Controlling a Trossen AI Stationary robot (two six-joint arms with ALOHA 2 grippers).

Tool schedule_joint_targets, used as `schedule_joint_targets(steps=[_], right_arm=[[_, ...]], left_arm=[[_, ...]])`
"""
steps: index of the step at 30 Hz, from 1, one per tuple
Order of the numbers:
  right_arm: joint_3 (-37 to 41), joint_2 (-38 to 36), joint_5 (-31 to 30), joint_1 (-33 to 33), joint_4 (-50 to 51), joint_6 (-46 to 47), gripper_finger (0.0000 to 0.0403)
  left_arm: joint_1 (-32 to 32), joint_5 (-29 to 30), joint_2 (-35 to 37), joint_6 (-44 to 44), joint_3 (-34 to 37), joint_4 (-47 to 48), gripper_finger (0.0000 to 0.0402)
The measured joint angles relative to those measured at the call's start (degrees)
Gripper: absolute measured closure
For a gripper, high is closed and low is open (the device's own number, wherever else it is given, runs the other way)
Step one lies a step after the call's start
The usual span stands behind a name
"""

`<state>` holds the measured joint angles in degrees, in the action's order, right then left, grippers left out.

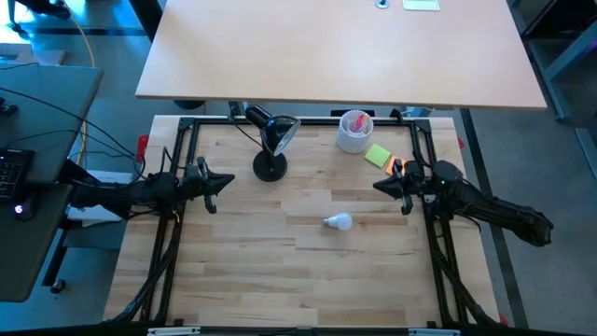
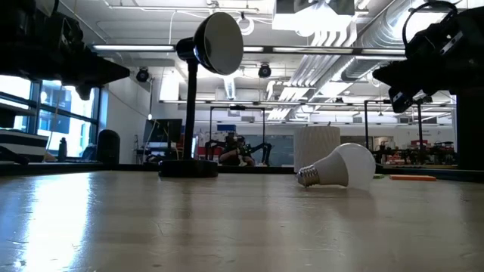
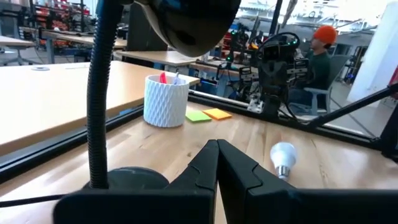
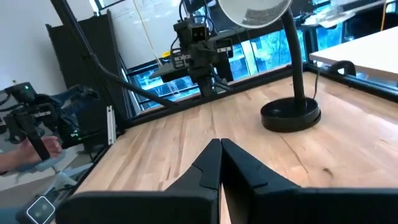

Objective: Screw lightbulb
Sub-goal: Return to Home Position

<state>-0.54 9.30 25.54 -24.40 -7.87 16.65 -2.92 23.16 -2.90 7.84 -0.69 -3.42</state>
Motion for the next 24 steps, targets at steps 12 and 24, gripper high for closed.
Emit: schedule_joint_targets(steps=[12, 24], right_arm=[[0.0, 0.0, 0.0, 0.0, 3.1, -0.1, 0.0401], [0.0, -0.4, 0.0, 1.1, 3.2, -0.2, 0.0401]], left_arm=[[0.0, 0.0, 0.0, 0.0, 0.0, 0.0, 0.0401], [0.0, 0.0, 0.0, 0.0, 0.0, 0.0, 0.0401]])
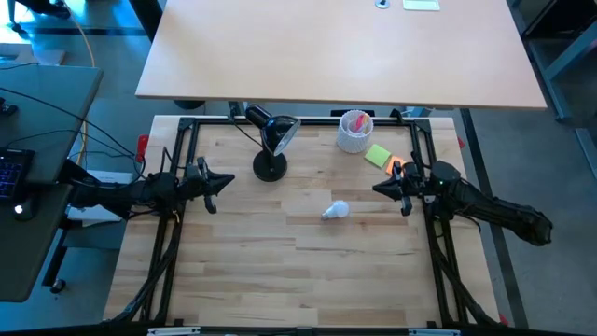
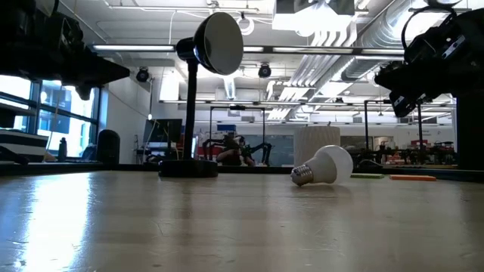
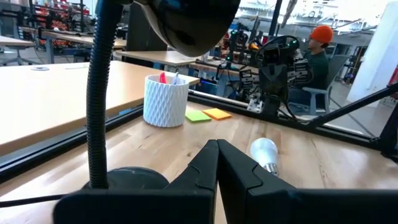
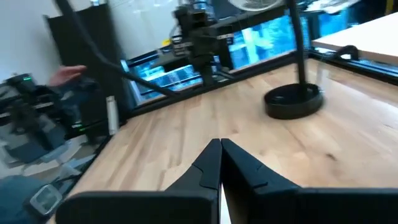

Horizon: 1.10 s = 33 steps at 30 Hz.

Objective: Screw lightbulb
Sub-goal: Return to Home Position

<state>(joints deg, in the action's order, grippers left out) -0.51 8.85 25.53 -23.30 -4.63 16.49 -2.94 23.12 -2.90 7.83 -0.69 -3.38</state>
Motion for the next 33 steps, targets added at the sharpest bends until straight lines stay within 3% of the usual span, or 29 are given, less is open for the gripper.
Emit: schedule_joint_targets(steps=[9, 33], right_arm=[[0.0, -6.9, 0.1, 7.9, 0.5, 0.0, 0.0401], [0.0, -8.1, 0.1, 7.9, 0.5, 0.0, 0.0401]], left_arm=[[-3.5, 0.0, 2.7, 0.0, 0.0, -0.1, 0.0401], [-5.1, 0.0, 2.6, 0.0, 0.0, 0.0, 0.0401]])
